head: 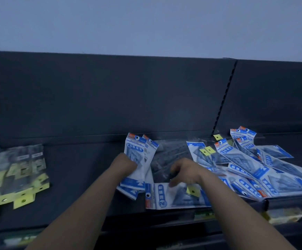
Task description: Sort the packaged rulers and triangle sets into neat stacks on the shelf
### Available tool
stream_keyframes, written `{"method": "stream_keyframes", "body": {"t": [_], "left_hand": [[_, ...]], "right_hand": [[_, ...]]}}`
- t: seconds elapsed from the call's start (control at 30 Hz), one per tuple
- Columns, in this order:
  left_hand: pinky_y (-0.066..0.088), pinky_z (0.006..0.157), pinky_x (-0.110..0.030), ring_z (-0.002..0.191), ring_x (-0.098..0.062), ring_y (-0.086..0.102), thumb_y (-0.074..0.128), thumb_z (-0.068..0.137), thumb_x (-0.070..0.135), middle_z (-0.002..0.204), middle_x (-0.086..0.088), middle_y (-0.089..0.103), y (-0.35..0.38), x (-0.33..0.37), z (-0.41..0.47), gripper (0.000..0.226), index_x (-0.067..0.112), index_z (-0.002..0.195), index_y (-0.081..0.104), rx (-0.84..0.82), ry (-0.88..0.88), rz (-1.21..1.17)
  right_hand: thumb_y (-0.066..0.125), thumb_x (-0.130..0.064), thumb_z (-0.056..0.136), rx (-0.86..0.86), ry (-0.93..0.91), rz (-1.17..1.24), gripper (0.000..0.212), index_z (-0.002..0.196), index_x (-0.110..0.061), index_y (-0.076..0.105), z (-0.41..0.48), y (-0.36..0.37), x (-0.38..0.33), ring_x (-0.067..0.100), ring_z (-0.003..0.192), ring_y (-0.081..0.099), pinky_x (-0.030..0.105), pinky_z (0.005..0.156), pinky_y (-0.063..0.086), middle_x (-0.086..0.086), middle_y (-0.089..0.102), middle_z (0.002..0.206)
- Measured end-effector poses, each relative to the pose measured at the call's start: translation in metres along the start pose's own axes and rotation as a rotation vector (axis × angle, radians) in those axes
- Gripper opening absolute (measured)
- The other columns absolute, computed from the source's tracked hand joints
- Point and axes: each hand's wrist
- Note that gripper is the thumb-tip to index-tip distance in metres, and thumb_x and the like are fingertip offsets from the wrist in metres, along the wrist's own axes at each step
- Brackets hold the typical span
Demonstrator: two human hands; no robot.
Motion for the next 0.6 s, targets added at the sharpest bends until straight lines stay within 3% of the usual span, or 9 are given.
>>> {"method": "stream_keyframes", "body": {"t": [0.1, 0.17, 0.27, 0.37, 0.5, 0.6], "left_hand": [[0.042, 0.063, -0.023, 0.071, -0.014, 0.052, 0.057, 0.093, 0.016, 0.075, -0.001, 0.048, 0.002, -0.004, -0.003, 0.023, 0.009, 0.073, 0.047, -0.021, -0.022, 0.092], [0.043, 0.069, -0.025, 0.090, -0.022, 0.061, 0.062, 0.091, 0.019, 0.089, -0.004, 0.056, 0.003, -0.002, -0.006, 0.016, 0.005, 0.092, 0.055, -0.013, 0.003, 0.095], [0.044, 0.074, -0.026, 0.107, -0.026, 0.061, 0.072, 0.082, 0.021, 0.113, -0.008, 0.062, 0.008, 0.004, -0.011, 0.037, 0.005, 0.112, 0.056, 0.011, 0.048, 0.137], [0.047, 0.085, -0.028, 0.115, -0.027, 0.058, 0.073, 0.080, 0.016, 0.124, -0.013, 0.059, 0.010, 0.006, -0.013, 0.045, 0.003, 0.119, 0.054, 0.006, 0.049, 0.173], [0.053, 0.088, -0.034, 0.107, -0.028, 0.061, 0.078, 0.071, 0.006, 0.118, -0.013, 0.062, 0.005, 0.003, -0.008, 0.049, 0.004, 0.115, 0.057, -0.080, 0.043, 0.082], [0.053, 0.089, -0.037, 0.102, -0.028, 0.062, 0.076, 0.070, -0.001, 0.113, -0.011, 0.064, -0.008, -0.002, -0.004, 0.051, 0.006, 0.118, 0.059, -0.098, 0.081, 0.004]], "right_hand": [[0.086, -0.021, 0.067, -0.096, 0.052, -0.146, 0.053, 0.114, -0.016, 0.063, -0.011, 0.001, -0.009, 0.019, 0.107, 0.060, 0.033, 0.088, 0.053, 0.000, 0.061, 0.119], [0.086, -0.019, 0.067, -0.115, 0.079, -0.171, 0.066, 0.125, -0.015, 0.056, -0.018, 0.004, -0.010, 0.022, 0.117, 0.055, 0.035, 0.096, 0.050, 0.001, 0.055, 0.132], [0.085, -0.018, 0.067, -0.084, 0.106, -0.170, 0.079, 0.136, -0.015, 0.048, -0.026, 0.007, -0.011, 0.024, 0.124, 0.051, 0.038, 0.102, 0.046, 0.004, 0.049, 0.141], [0.084, -0.019, 0.068, -0.053, 0.129, -0.161, 0.075, 0.135, -0.016, 0.050, -0.030, 0.011, -0.013, 0.024, 0.121, 0.052, 0.036, 0.101, 0.046, 0.005, 0.053, 0.135], [0.084, -0.018, 0.064, -0.028, 0.125, -0.171, 0.052, 0.111, -0.023, 0.063, -0.026, 0.016, -0.012, 0.024, 0.112, 0.055, 0.038, 0.097, 0.048, 0.005, 0.054, 0.126], [0.081, -0.015, 0.068, -0.038, 0.135, -0.171, 0.045, 0.110, -0.016, 0.064, -0.026, 0.014, -0.014, 0.024, 0.109, 0.057, 0.036, 0.094, 0.050, 0.006, 0.057, 0.120]]}}
Point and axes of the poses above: each hand's wrist, its own z-axis towards the middle knuckle, its own y-axis out of the palm, x = y × z
